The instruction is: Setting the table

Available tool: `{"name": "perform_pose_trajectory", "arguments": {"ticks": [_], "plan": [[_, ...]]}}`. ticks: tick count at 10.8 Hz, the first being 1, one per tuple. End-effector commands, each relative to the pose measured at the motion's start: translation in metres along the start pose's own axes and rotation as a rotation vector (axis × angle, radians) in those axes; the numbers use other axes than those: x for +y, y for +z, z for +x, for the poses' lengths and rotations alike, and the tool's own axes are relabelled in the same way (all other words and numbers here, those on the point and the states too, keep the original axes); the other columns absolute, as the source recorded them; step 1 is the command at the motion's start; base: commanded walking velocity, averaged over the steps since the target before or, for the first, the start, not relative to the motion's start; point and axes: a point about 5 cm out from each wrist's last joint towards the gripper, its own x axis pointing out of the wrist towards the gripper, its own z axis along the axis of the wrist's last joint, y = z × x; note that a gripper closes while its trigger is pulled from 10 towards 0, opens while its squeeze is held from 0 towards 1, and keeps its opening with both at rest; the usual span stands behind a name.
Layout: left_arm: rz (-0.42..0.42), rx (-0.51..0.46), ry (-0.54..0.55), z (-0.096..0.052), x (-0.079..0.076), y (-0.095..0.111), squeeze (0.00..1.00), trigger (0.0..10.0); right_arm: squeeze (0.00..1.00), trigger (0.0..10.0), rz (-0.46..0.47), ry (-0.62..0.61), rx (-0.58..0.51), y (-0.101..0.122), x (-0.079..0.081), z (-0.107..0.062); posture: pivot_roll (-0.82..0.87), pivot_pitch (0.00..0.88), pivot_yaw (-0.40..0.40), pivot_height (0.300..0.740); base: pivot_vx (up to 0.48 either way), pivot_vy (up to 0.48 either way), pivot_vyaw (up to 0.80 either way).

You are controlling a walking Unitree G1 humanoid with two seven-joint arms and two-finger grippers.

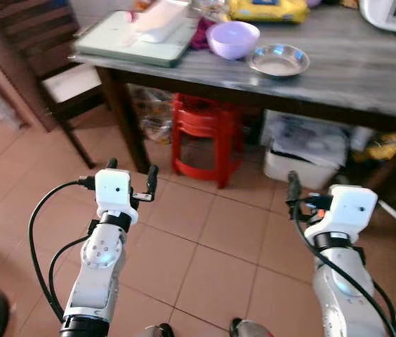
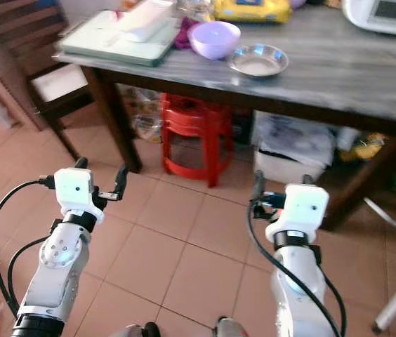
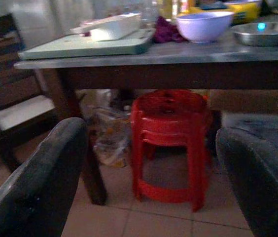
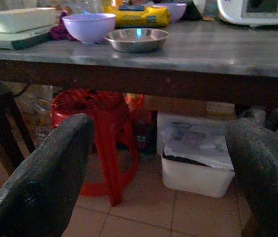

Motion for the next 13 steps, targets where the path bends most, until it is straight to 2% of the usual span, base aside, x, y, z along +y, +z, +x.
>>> {"name": "perform_pose_trajectory", "arguments": {"ticks": [1,4,13], "plan": [[0.008,0.005,0.002,-0.0014,0.0013,-0.0027,0.0,10.0,0.0,10.0,0.0,0.001,-0.001,-0.0015,-0.0009,-0.0007,-0.19,0.155,0.072,0.74,0.0,-0.289,-0.8],[0.009,0.006,-0.002,-0.0005,0.0007,-0.0034,0.0,10.0,0.0,10.0,-0.001,0.007,-0.002,-0.002,0.0,0.0015,-0.19,0.148,0.07,0.74,0.0,-0.294,-0.72],[0.006,-0.018,-0.006,0.0025,-0.0006,0.0023,0.0,10.0,0.0,10.0,0.001,-0.002,-0.003,-0.0024,-0.0011,0.0035,-0.19,0.153,0.069,0.74,0.0,-0.347,0.0]]}}
